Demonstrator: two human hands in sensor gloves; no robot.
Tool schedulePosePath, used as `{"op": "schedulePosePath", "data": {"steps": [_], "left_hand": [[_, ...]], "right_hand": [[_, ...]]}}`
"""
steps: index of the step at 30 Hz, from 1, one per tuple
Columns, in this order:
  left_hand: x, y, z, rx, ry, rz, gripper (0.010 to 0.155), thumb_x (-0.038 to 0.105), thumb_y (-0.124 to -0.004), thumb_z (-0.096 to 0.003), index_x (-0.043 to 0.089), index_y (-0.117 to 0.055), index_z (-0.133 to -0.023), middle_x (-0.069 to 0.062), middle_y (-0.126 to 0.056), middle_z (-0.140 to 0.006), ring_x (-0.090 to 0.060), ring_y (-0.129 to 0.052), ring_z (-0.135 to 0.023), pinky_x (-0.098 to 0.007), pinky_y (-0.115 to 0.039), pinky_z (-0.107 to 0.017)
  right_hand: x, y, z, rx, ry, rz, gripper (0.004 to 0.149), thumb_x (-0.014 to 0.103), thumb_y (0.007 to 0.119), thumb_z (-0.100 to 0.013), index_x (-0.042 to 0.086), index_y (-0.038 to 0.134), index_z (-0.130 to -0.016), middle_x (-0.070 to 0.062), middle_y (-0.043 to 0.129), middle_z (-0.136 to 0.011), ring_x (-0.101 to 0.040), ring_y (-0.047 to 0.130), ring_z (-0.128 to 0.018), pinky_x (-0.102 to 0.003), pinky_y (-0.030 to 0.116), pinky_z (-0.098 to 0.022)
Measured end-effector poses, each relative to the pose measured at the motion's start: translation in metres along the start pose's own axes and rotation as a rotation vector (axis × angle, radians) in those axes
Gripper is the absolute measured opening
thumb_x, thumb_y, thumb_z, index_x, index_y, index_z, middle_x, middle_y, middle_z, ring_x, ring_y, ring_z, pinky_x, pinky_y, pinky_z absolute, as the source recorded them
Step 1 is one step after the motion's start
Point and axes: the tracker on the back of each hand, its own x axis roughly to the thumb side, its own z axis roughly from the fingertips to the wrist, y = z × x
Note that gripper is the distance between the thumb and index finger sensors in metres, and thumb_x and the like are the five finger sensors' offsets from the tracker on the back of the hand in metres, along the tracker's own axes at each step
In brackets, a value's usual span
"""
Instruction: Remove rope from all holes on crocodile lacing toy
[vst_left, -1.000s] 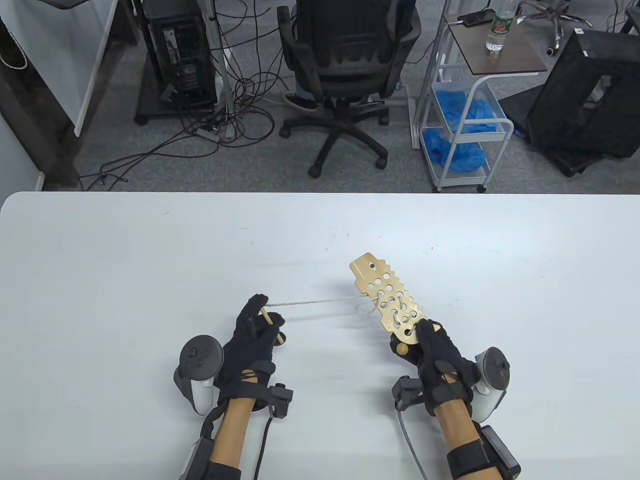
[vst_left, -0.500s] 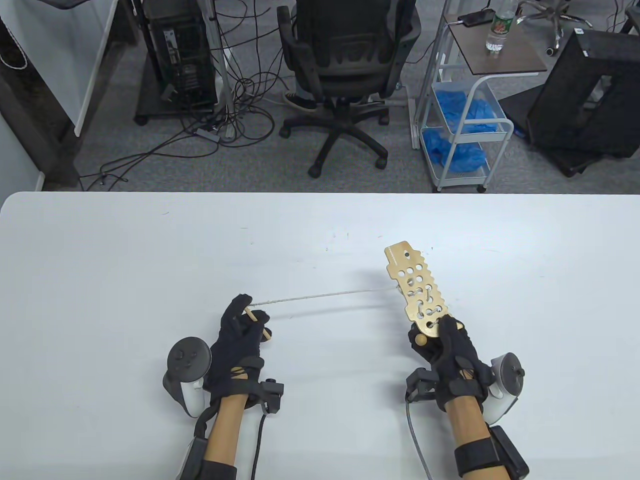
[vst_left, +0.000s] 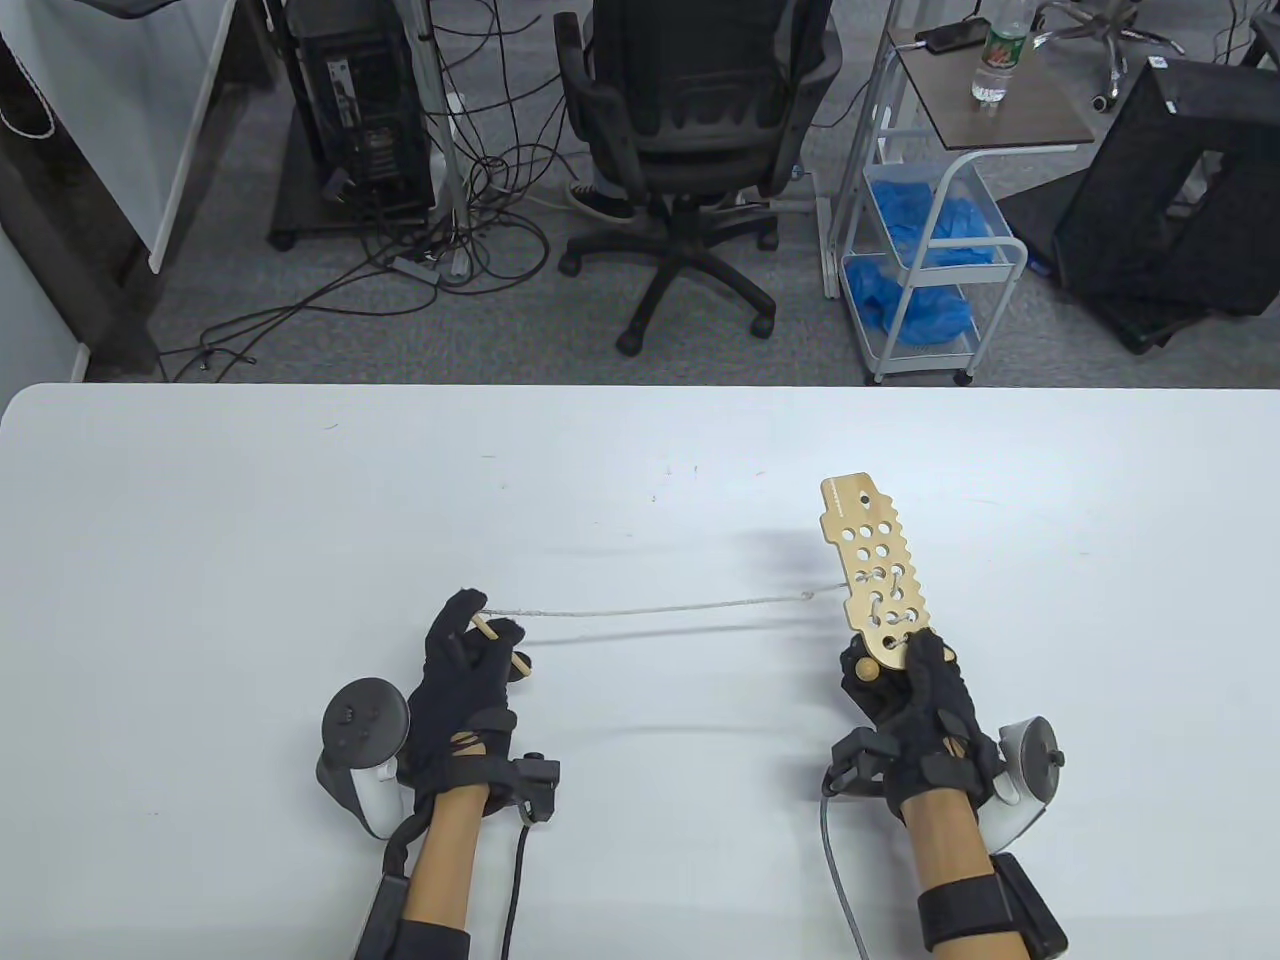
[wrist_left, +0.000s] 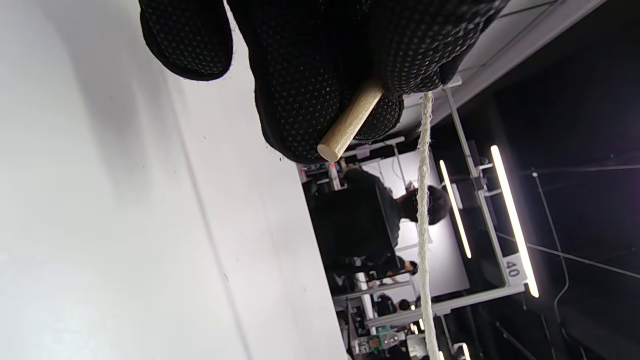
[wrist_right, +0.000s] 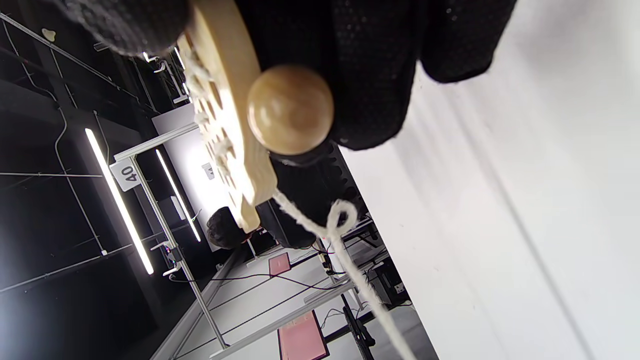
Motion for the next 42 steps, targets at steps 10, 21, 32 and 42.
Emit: {"op": "schedulePosePath", "data": {"steps": [10,21,32,42], "left_hand": [[-0.006,0.006,0.001,0.047,0.066,0.058,0.064,0.032,-0.082,-0.0518,0.048,-0.052,-0.106,0.013,-0.092,-0.091,-0.009,-0.102,-0.067,-0.051,-0.075,-0.068],[-0.011,0.005,-0.001,0.052,0.084,0.077,0.06,0.039,-0.079,-0.0518,0.047,-0.053,-0.105,0.01,-0.093,-0.089,-0.01,-0.102,-0.066,-0.051,-0.075,-0.067],[-0.005,-0.007,0.002,0.03,0.03,0.021,0.061,0.033,-0.084,-0.0491,0.047,-0.058,-0.103,0.008,-0.096,-0.085,-0.011,-0.104,-0.063,-0.052,-0.076,-0.066],[0.011,-0.029,0.008,-0.075,-0.074,-0.005,0.052,0.04,-0.086,-0.0451,0.043,-0.072,-0.095,0.012,-0.106,-0.077,-0.008,-0.108,-0.056,-0.052,-0.079,-0.063]], "right_hand": [[0.002,-0.002,0.001,-0.016,-0.011,-0.026,0.048,0.042,0.075,-0.044,0.014,0.072,-0.083,-0.012,0.096,-0.069,-0.035,0.094,-0.063,-0.061,0.07,-0.057],[0.001,0.002,0.002,0.002,-0.023,-0.005,0.048,0.042,0.075,-0.044,0.014,0.072,-0.083,-0.012,0.096,-0.069,-0.036,0.094,-0.063,-0.061,0.07,-0.057],[-0.006,0.017,0.006,0.058,-0.054,0.092,0.048,0.041,0.077,-0.043,0.012,0.074,-0.082,-0.014,0.097,-0.067,-0.037,0.095,-0.061,-0.062,0.07,-0.055],[-0.02,0.047,0.018,0.215,-0.05,0.172,0.048,0.039,0.082,-0.041,0.012,0.075,-0.081,-0.015,0.098,-0.065,-0.038,0.096,-0.059,-0.063,0.071,-0.054]]}}
